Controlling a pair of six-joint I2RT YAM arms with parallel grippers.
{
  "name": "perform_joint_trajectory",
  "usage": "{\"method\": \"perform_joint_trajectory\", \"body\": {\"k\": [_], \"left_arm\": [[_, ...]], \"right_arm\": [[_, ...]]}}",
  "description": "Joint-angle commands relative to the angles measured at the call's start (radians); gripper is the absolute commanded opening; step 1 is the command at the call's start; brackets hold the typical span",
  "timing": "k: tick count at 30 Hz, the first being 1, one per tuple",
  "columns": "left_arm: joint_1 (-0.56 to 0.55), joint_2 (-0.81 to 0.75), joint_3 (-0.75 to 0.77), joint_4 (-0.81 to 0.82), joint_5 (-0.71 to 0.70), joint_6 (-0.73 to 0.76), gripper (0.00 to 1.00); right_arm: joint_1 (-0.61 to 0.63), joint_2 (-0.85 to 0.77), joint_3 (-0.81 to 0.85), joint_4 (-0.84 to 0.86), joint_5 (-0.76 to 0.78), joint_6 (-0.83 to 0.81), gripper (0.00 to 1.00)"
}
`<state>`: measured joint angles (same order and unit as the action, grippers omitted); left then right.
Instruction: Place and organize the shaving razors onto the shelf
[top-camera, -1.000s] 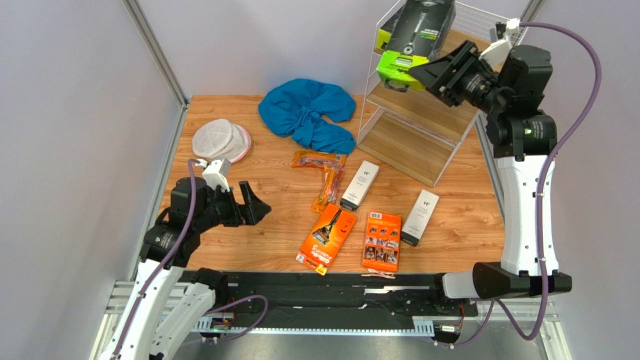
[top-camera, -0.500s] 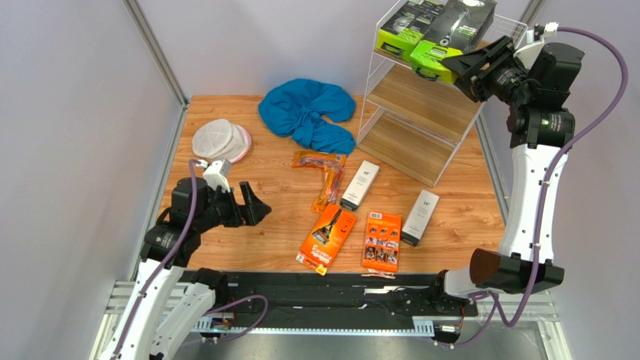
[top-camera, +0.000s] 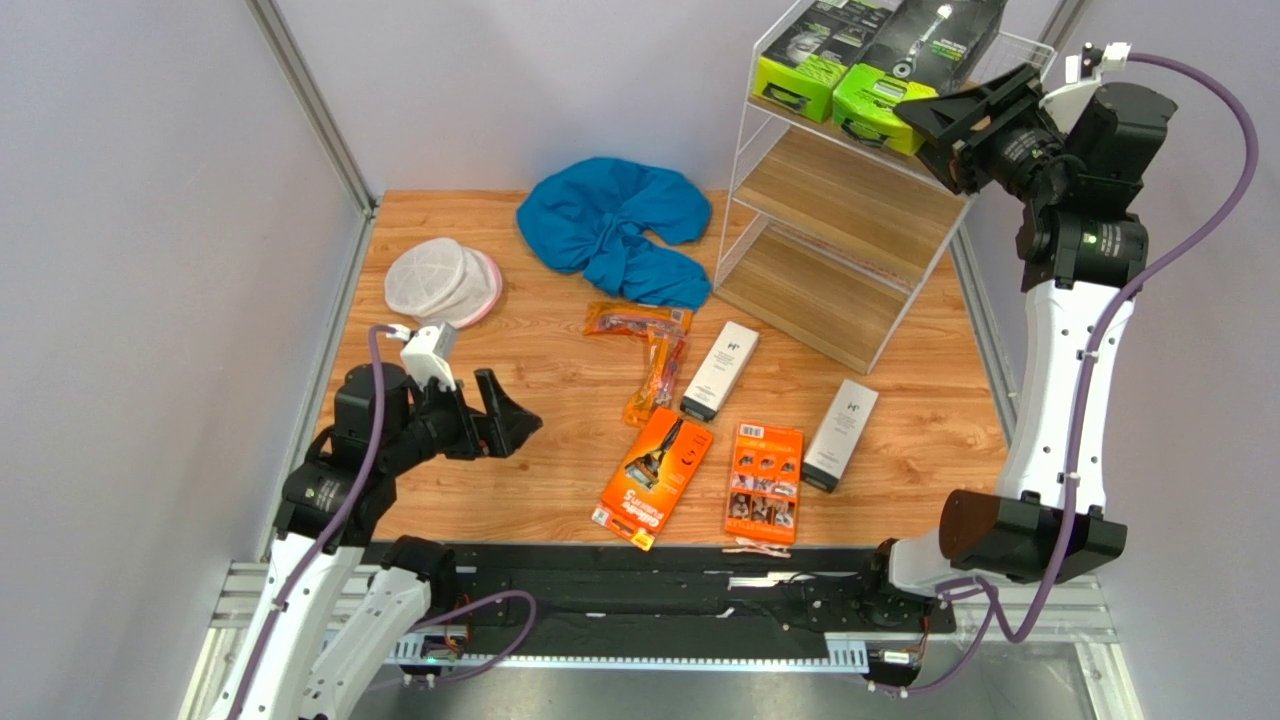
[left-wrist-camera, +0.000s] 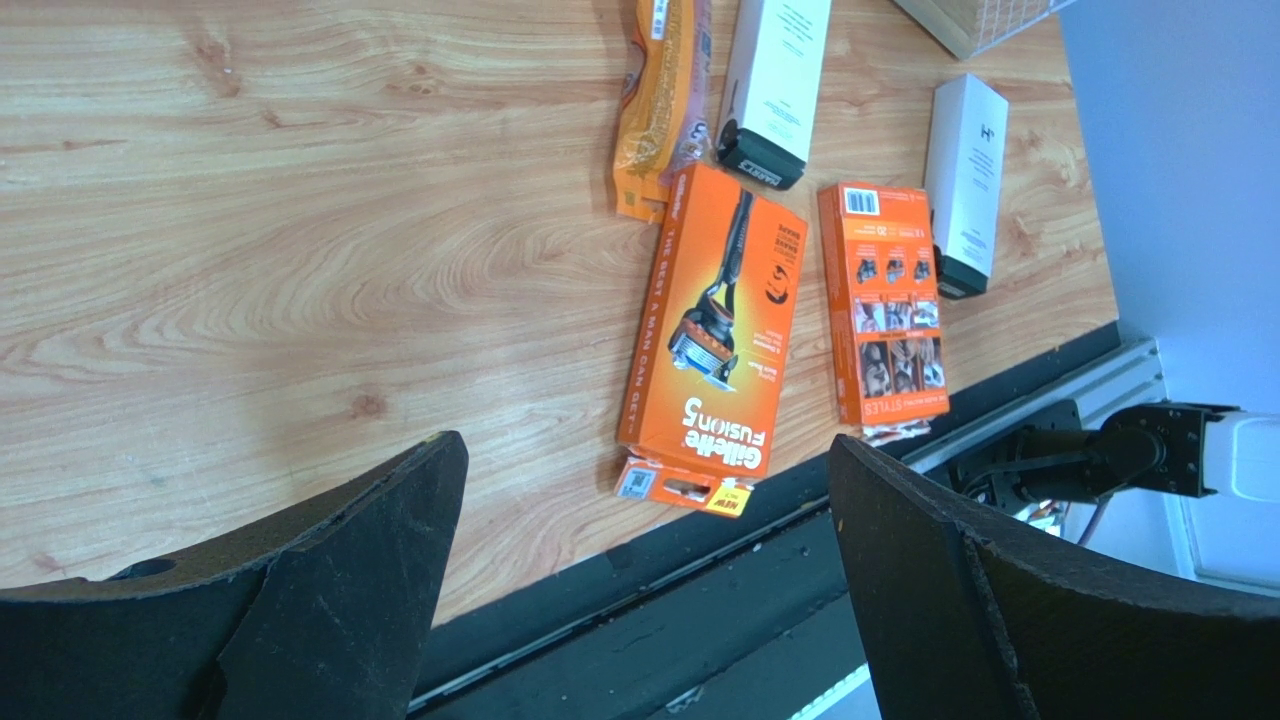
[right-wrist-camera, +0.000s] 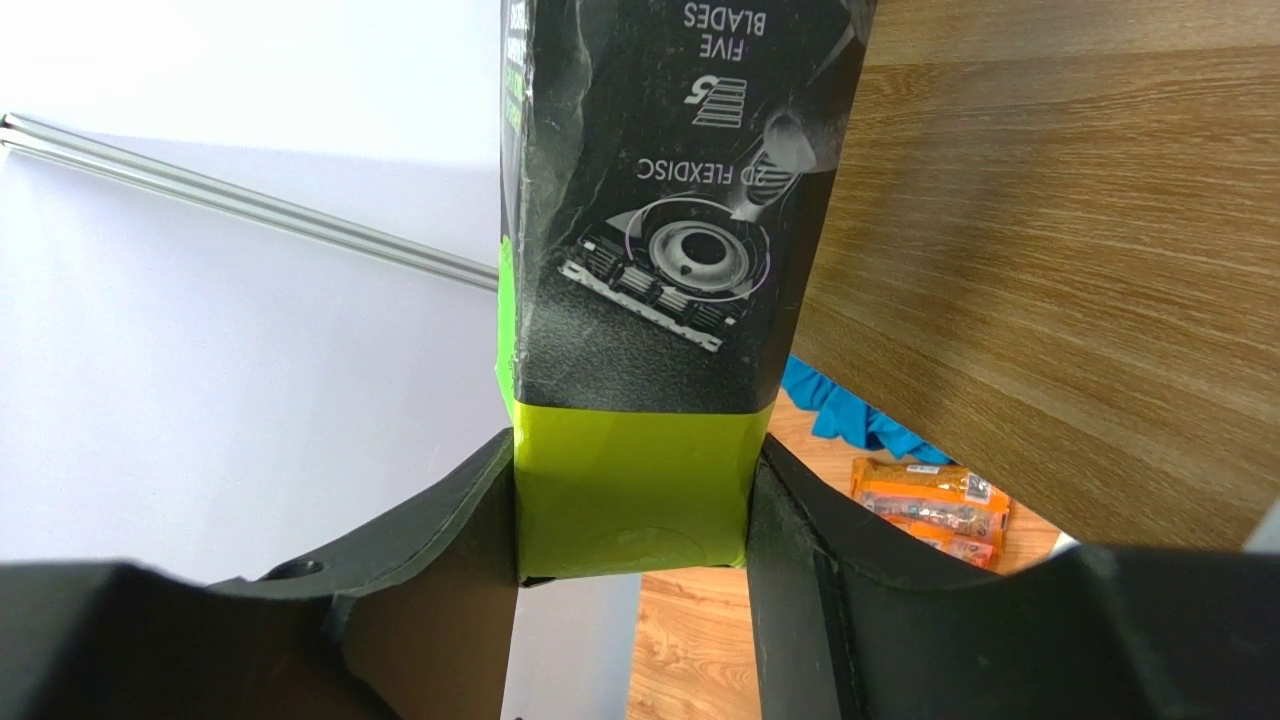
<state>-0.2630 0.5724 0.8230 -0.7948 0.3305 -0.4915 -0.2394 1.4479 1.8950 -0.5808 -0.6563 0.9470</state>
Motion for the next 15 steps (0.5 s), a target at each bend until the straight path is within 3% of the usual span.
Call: {"method": "perform_joint_trajectory", "body": {"k": [1, 7, 15], "left_arm": [[-0.001, -0.017, 0.002, 0.017, 0.005, 0.01, 0.99], [-0.001, -0.016, 0.001, 0.019, 0.01, 0.01, 0.98], [-0.001, -0.02, 0.001, 0.019, 0.015, 0.013, 0.98]], "right_arm": [[-0.006, 0.023, 0.013, 0.079, -0.037, 0.041, 0.11], [-0.012, 0.042, 0.05, 0.049, -0.032, 0.027, 0.2], [-0.02, 0.048, 0.084, 0.024, 0.004, 0.022, 0.52]]}}
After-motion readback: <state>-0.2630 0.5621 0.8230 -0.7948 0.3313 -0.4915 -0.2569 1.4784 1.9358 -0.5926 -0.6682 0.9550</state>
